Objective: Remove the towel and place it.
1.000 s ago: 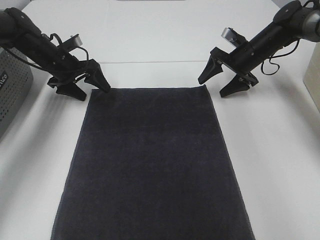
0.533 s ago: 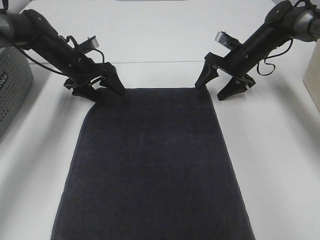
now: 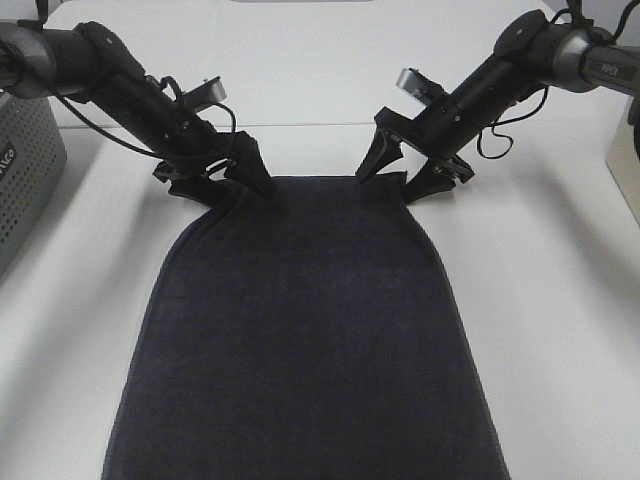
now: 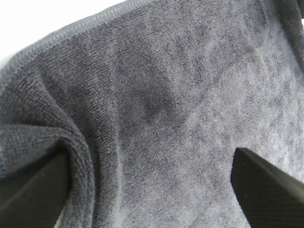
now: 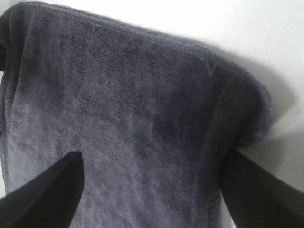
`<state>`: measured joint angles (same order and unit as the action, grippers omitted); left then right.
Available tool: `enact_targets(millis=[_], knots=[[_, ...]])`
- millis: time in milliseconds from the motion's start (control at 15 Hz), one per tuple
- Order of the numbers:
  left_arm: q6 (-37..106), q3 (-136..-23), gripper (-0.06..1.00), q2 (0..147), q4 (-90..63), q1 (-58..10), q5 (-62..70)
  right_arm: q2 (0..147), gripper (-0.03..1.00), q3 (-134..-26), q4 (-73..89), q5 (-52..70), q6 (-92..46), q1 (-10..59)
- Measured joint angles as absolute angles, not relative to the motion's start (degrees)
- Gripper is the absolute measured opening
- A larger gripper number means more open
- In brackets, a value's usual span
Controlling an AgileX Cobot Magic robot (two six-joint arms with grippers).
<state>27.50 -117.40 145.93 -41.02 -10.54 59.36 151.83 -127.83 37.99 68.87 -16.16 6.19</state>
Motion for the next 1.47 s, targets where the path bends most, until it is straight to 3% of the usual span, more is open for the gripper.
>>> enact_targets(millis=[200,400,533,667,733,1200,1467], knots=[[27.50,-117.40,0.86,145.93,-41.02,-10.60,59.30,152.01,0.70,-127.83,37.82,67.04,-15.18,6.82],[27.50,-117.40,0.79,145.99,-40.79,-10.60,58.50,152.41,0.44,-127.83,35.70,64.52,-14.50,6.82],[27.50,-117.40,0.55,146.45,-39.82,-10.60,56.44,152.64,0.26,-127.83,34.38,63.14,-14.38,6.82],[27.50,-117.40,0.19,147.02,-38.56,-10.60,55.35,152.64,0.10,-127.83,33.12,62.57,-14.38,6.82],[27.96,-117.40,0.06,147.14,-38.39,-10.60,55.12,152.64,0.04,-127.83,32.77,62.57,-14.38,6.82],[29.85,-125.08,0.02,147.71,-32.54,-10.71,54.72,152.35,0.02,-130.06,28.65,58.90,-14.78,7.16],[31.11,-128.57,0.02,147.71,-32.54,-10.71,49.10,153.15,0.02,-137.74,25.61,55.06,-16.67,7.16]])
